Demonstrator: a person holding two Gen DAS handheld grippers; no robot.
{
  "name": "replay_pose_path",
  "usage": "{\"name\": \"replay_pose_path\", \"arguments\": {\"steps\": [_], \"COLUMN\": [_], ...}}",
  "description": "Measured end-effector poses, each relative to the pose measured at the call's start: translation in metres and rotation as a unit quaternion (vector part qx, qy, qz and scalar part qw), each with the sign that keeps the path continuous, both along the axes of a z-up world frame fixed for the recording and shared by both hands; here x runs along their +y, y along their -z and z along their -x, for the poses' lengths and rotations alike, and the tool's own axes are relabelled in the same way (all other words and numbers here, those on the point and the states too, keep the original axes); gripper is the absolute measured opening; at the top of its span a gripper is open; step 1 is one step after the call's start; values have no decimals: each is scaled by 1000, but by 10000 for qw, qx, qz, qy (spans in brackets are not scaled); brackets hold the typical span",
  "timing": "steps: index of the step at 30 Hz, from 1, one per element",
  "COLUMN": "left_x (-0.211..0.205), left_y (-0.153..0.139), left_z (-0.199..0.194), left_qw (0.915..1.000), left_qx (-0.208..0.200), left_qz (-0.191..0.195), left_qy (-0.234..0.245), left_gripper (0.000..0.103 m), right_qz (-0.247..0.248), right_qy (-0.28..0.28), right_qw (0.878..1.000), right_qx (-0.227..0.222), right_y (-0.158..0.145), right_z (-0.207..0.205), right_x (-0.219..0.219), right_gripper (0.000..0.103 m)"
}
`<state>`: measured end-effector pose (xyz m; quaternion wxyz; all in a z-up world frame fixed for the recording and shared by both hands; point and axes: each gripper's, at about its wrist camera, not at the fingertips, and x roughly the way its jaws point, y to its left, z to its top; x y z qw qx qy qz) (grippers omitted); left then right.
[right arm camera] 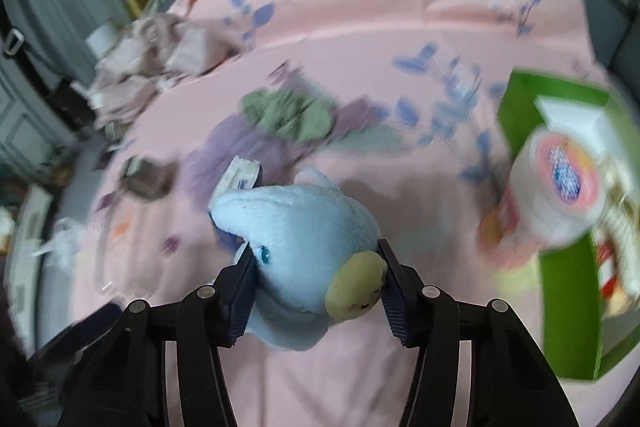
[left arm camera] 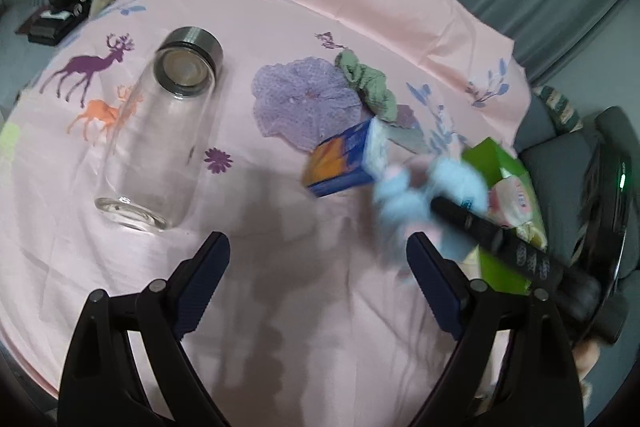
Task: Organize soft objects
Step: 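Grasp the light-blue plush toy with the right gripper, then carry the plush toy into the box onto the towel and release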
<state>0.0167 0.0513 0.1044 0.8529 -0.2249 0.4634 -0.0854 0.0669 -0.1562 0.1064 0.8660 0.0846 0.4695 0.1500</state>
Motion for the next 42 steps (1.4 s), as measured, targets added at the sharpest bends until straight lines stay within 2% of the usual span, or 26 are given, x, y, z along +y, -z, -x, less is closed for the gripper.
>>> {"name": "replay_pose_path", "arguments": {"steps": [4,8,11,13,16,18,21,23,28,32,36,42], "left_x": [-10,-27,-34,-41,-50,-54,-56,-58,-66,-72,-83,-103], "left_y": [5,19,29,31,35,39,45,45,39,24,-8,-47], "left_z": [0,-3,-7,-7,-8,-9,-12,-12,-8,-2,7,10], "left_qw": [9992,9971,9951,9941,9932,9927,9917,9917,9930,9938,9929,9893], "left_qx": [144,439,629,651,668,698,747,691,484,273,-246,-617], "left_qz": [122,42,250,219,104,66,323,360,109,-122,-367,-347], "left_qy": [348,628,721,845,945,980,999,1020,1070,1067,1108,1278], "left_gripper": [88,85,81,78,68,53,38,34,30,28,28,28], "right_qz": [-486,-440,-567,-641,-751,-740,-667,-666,-790,-788,-798,-868], "right_qy": [-404,-376,-377,-410,-416,-442,-480,-460,-424,-443,-389,-151], "right_qw": [9968,9955,9939,9928,9909,9908,9915,9914,9902,9919,9953,9956], "right_qx": [482,748,872,929,1037,1042,1004,1024,1070,888,382,-314], "right_y": [13,29,37,39,43,44,44,46,49,37,7,-38], "right_z": [10,7,3,1,-2,-2,-1,-3,-6,0,13,31], "right_x": [2,6,3,0,-5,-7,-6,-7,-13,-16,-22,-45], "right_gripper": [57,57,57,57,57,57,57,57,57,57,57,57]}}
